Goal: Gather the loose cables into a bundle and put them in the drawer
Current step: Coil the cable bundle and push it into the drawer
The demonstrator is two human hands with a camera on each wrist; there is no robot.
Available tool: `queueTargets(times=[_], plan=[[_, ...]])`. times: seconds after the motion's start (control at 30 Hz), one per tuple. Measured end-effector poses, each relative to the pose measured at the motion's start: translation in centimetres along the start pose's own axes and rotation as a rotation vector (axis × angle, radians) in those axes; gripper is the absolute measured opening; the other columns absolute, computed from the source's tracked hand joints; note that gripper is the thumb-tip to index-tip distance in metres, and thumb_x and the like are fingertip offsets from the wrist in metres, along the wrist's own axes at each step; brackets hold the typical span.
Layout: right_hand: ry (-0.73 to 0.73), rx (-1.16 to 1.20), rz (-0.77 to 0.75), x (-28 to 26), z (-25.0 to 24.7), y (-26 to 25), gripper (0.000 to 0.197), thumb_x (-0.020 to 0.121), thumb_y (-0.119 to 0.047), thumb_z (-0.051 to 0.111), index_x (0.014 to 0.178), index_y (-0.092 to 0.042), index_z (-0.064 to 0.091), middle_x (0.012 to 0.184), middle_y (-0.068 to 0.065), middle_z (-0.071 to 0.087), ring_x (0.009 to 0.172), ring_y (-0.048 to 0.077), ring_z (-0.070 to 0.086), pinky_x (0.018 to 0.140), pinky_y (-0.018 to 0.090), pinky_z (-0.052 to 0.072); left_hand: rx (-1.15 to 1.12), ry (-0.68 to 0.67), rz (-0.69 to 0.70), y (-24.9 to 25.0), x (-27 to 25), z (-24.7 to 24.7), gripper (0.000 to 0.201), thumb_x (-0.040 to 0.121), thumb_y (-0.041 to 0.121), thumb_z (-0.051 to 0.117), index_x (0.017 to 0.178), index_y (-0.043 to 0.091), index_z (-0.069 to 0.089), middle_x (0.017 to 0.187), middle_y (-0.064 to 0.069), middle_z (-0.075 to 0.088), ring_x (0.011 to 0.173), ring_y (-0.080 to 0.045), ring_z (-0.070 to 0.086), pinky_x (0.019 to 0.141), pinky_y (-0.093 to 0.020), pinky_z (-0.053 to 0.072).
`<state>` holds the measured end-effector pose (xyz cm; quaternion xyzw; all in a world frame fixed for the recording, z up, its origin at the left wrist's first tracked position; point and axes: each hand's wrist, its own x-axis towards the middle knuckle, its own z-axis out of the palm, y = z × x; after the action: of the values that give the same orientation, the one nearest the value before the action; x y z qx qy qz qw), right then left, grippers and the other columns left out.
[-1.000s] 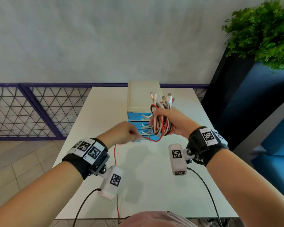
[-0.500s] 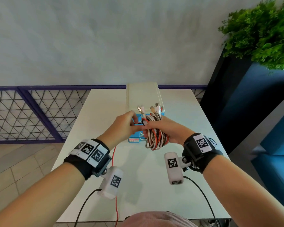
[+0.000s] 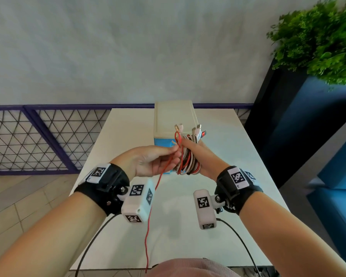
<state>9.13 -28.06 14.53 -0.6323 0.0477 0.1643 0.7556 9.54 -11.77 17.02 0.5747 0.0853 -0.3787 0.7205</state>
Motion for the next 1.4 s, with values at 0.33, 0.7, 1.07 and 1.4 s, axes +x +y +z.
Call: queueTargets(times=[0.33, 0.7, 1.07, 1.4], plan=[[0.092, -0.089, -0.076, 0.7, -0.1, -0.2, 0.013, 0.082, -0.011, 0.066, 0.079, -0.014, 0.054, 0.068, 0.010, 0.059, 0.057, 0.020, 0.062, 0.061, 0.033, 0.053, 0.192, -0.027, 0.022, -1.1, -0.4, 0.8, 0.024, 0.092, 0.037, 0.056, 0.076, 0.020, 0.054, 0.052, 0.009, 0.047, 0.035, -0.001, 0.033, 0.034, -0.012, 0.029], [0.153, 0.187, 0.008, 0.5, -3.9, -2.4, 0.010, 0.091, -0.011, 0.056, 0.086, -0.003, 0.060, 0.076, 0.011, 0.066, 0.070, 0.022, 0.069, 0.075, 0.039, 0.058, 0.964, -0.255, -0.146, -4.4, -1.6, -3.5, 0.026, 0.100, 0.028, 0.043, 0.084, 0.018, 0.061, 0.068, 0.005, 0.044, 0.053, -0.006, 0.036, 0.052, -0.018, 0.029], [-0.093, -0.167, 0.045, -1.0, -0.7, -0.3, 0.023, 0.086, -0.009, 0.064, 0.108, -0.001, 0.064, 0.093, 0.017, 0.072, 0.087, 0.027, 0.071, 0.077, 0.040, 0.059, 1.120, 0.424, 0.723, -1.8, 1.3, -0.7, 0.014, 0.090, 0.025, 0.061, 0.081, 0.016, 0.068, 0.080, 0.000, 0.067, 0.071, -0.013, 0.056, 0.057, -0.012, 0.037], [0.118, -0.231, -0.014, -0.8, -2.3, 0.2, 0.003, 0.089, -0.004, 0.059, 0.091, -0.005, 0.057, 0.075, 0.013, 0.062, 0.058, 0.016, 0.066, 0.058, 0.028, 0.058, 0.585, 0.334, 0.271, -1.2, -0.2, -3.0, 0.041, 0.099, 0.041, 0.041, 0.067, 0.016, 0.047, 0.057, 0.003, 0.034, 0.041, -0.010, 0.029, 0.041, -0.020, 0.027]])
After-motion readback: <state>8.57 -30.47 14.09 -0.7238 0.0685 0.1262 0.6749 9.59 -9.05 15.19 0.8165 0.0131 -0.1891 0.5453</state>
